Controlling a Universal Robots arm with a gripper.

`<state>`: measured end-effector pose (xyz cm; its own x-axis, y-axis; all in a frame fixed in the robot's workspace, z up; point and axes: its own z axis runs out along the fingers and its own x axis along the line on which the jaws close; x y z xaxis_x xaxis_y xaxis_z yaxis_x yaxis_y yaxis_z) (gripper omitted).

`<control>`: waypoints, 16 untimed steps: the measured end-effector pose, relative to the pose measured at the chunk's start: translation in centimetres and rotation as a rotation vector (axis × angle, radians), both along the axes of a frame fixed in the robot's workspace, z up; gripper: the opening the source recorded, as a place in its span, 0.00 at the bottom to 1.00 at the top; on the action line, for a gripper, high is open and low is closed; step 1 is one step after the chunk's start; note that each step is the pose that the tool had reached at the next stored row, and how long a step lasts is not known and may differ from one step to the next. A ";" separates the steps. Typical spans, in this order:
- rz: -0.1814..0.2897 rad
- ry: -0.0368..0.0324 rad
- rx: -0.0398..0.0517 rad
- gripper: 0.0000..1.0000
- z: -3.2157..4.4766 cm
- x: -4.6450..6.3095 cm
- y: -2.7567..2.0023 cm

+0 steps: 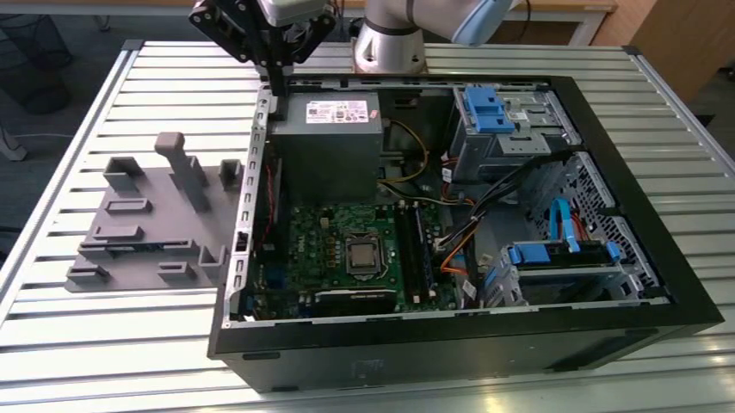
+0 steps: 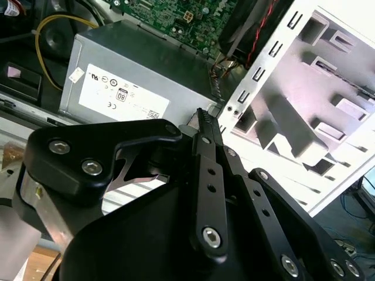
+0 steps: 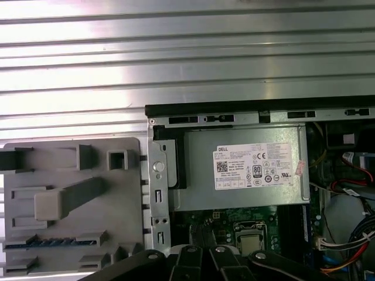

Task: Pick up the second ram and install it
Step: 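Reach for the second ram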

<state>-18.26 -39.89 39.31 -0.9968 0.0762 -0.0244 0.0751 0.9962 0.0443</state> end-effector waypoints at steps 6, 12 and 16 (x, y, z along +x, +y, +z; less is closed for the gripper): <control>0.000 -0.0001 0.0001 0.11 -0.02 -0.7 0.00; 0.000 0.0000 0.0000 0.11 -0.04 -1.3 0.00; 0.000 -0.0001 0.0001 0.11 -0.07 -1.7 0.00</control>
<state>-19.95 -39.89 39.24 -0.9968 0.0762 -0.0245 0.0751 0.9962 0.0444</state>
